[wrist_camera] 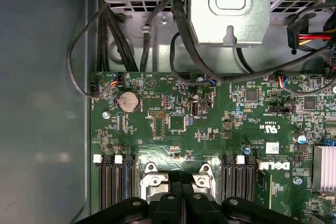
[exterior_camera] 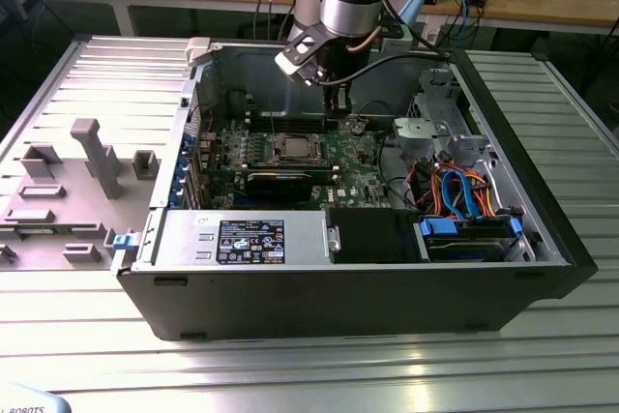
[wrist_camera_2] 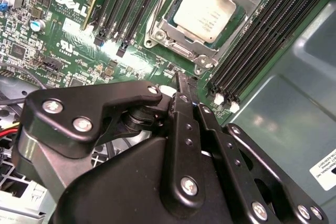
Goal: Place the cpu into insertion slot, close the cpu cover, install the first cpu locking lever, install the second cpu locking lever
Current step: 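Close the cpu cover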
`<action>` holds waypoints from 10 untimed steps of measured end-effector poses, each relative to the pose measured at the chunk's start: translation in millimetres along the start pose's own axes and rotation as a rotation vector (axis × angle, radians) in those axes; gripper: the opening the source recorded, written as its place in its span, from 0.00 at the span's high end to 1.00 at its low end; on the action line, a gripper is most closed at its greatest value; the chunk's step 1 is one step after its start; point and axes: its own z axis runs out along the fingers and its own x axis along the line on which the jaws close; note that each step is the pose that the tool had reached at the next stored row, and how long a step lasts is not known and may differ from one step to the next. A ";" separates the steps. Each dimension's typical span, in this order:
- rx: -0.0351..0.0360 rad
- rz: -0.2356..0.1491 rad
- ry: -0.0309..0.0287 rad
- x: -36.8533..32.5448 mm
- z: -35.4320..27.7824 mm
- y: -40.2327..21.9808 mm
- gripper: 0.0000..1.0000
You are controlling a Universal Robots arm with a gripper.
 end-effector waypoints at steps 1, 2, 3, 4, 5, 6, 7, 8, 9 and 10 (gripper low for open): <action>0.0000 0.000 0.0000 0.0 0.0 -0.1 0.89; 0.0000 0.000 0.0000 0.0 0.0 -0.3 0.89; 0.0000 0.000 0.0000 0.0 0.0 -0.6 0.89; 0.0000 0.000 -0.0001 0.0 0.0 -0.7 0.89; 0.0000 0.000 0.0000 0.0 0.0 -0.9 0.89; 0.0000 0.000 0.0000 0.0 0.1 -1.1 0.89; 0.0000 0.000 0.0000 0.0 0.1 -1.3 0.89; 0.0000 0.000 0.0000 0.0 0.1 -1.5 0.89; 0.0000 0.000 0.0000 0.0 0.1 -1.6 0.89; 0.0000 0.000 0.0000 0.0 0.1 -1.8 0.89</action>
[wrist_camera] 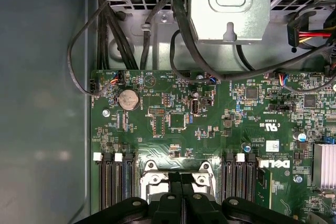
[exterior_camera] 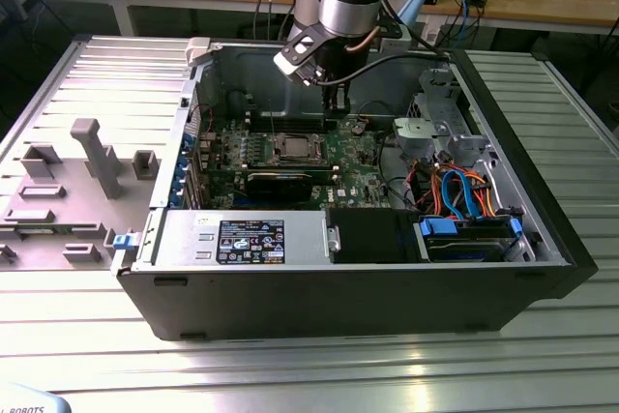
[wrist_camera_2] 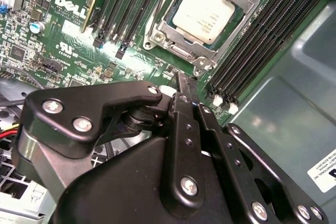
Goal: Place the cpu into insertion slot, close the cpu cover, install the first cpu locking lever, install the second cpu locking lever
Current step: 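Close the cpu cover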
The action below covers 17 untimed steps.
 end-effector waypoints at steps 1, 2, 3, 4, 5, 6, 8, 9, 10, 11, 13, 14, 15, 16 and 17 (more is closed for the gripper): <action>0.0000 0.000 0.0000 0.0 0.0 -0.4 0.89; 0.0000 0.000 0.0000 0.0 0.0 -0.5 0.89; 0.0000 0.000 0.0001 0.0 0.0 -0.7 0.89; -0.0001 0.000 0.0000 0.0 0.0 -0.8 0.89; -0.0001 0.000 0.0000 0.0 0.0 -0.9 0.89; 0.0000 0.000 0.0000 0.0 0.0 -1.0 0.89; -0.0001 0.000 0.0000 0.0 0.0 -1.0 0.89; -0.0001 0.000 0.0000 0.0 0.0 -1.0 0.89; -0.0001 0.000 0.0001 0.0 0.1 -1.0 0.89; 0.0000 0.000 0.0000 0.0 0.0 -1.0 0.89; -0.0001 0.000 0.0000 0.0 0.0 -1.1 0.89; -0.0001 0.000 0.0000 0.0 0.0 -1.1 0.89; -0.0001 0.000 0.0000 0.0 0.0 -1.3 0.89; 0.0000 0.000 0.0000 0.0 0.1 -2.2 0.89; 0.0000 0.000 0.0000 0.0 0.2 -3.4 0.89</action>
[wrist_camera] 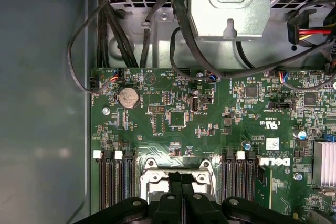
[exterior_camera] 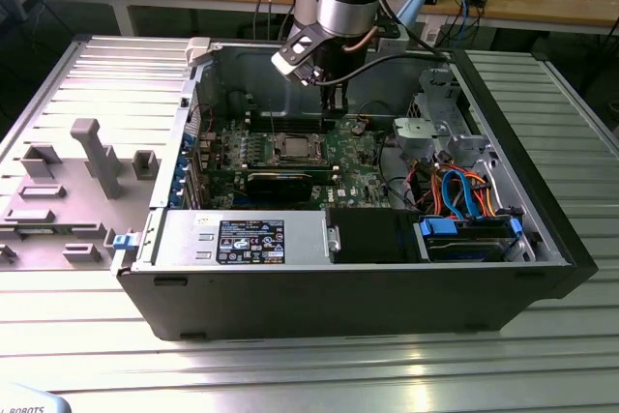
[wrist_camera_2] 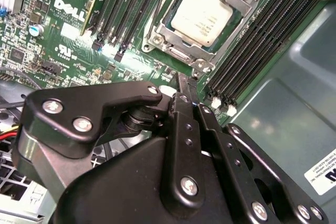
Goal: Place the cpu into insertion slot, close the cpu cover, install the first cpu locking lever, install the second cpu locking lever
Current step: 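Close the cpu cover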
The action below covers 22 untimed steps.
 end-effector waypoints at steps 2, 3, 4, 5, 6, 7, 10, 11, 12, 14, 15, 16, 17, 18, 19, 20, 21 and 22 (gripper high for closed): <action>0.0000 0.000 0.0000 0.0 0.2 -1.7 0.89; -0.0001 0.000 0.0001 0.0 0.5 -2.5 0.89; -0.0001 0.000 0.0001 0.0 0.7 -3.3 0.89; -0.0001 0.000 0.0000 0.0 1.0 -5.1 0.89; -0.0001 0.000 0.0000 0.0 1.2 -6.5 0.89; -0.0001 0.000 0.0000 -0.1 1.5 -7.7 0.89; 0.0000 0.000 -0.0002 -0.2 2.2 -9.7 0.89; 0.0000 0.000 -0.0001 -0.3 2.3 -9.8 0.89; 0.0000 0.000 -0.0001 -0.3 2.3 -9.9 0.89; 0.0000 0.000 0.0000 -0.2 2.3 -9.9 0.89; 0.0000 0.000 -0.0001 -0.2 2.4 -9.9 0.89; 0.0000 0.000 0.0000 -0.2 2.4 -10.0 0.89; 0.0000 0.000 0.0000 -0.2 2.4 -10.0 0.89; 0.0000 0.000 -0.0001 -0.2 2.4 -10.0 0.89; 0.0000 0.000 -0.0001 -0.3 2.4 -10.0 0.89; 0.0000 0.000 -0.0001 -0.2 2.4 -10.0 0.89; -0.0001 0.000 0.0000 -0.2 2.5 -10.5 0.89; -0.0001 0.000 0.0000 -0.2 2.6 -11.0 0.89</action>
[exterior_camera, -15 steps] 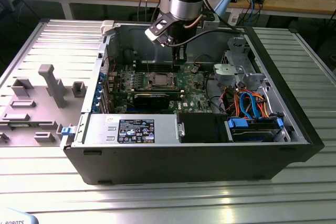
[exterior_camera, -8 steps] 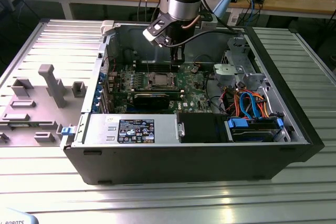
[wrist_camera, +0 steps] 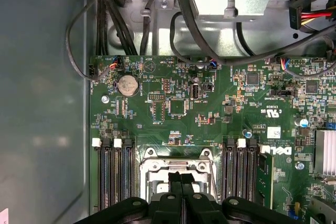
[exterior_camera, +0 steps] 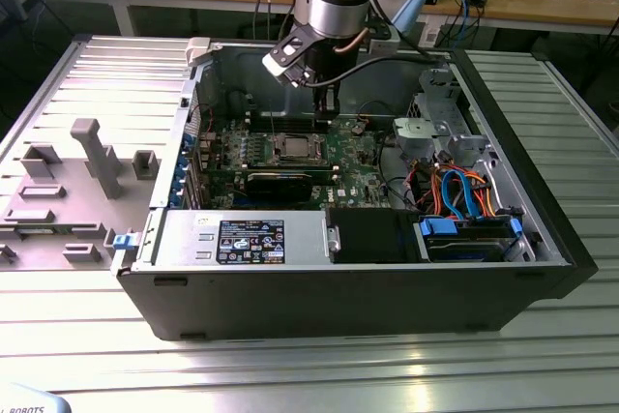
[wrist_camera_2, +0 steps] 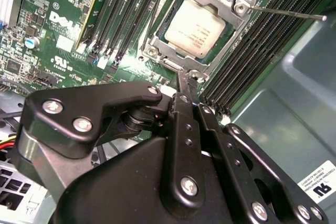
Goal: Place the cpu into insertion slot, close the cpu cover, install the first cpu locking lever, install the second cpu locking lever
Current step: 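Close the cpu cover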
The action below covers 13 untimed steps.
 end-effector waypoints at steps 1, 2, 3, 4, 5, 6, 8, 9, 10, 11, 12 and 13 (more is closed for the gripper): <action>0.0000 0.000 0.0000 0.0 0.2 -1.2 0.89; 0.0000 0.000 0.0000 0.0 0.3 -1.9 0.89; 0.0000 0.000 0.0000 0.0 0.6 -2.7 0.89; -0.0001 0.000 0.0001 0.0 1.0 -3.5 0.89; 0.0000 0.000 0.0001 0.0 1.4 -4.3 0.89; 0.0000 0.000 0.0000 0.0 1.8 -5.0 0.89; 0.0000 0.000 0.0000 0.0 2.6 -6.9 0.89; -0.0001 0.000 0.0001 0.1 3.5 -8.7 0.89; 0.0000 0.000 0.0000 0.0 4.3 -10.3 0.89; 0.0000 0.000 -0.0001 -0.1 5.2 -12.3 0.89; 0.0000 -0.001 -0.0001 -0.3 7.0 -15.8 0.89; 0.0001 -0.001 -0.0001 -0.3 8.7 -17.7 0.89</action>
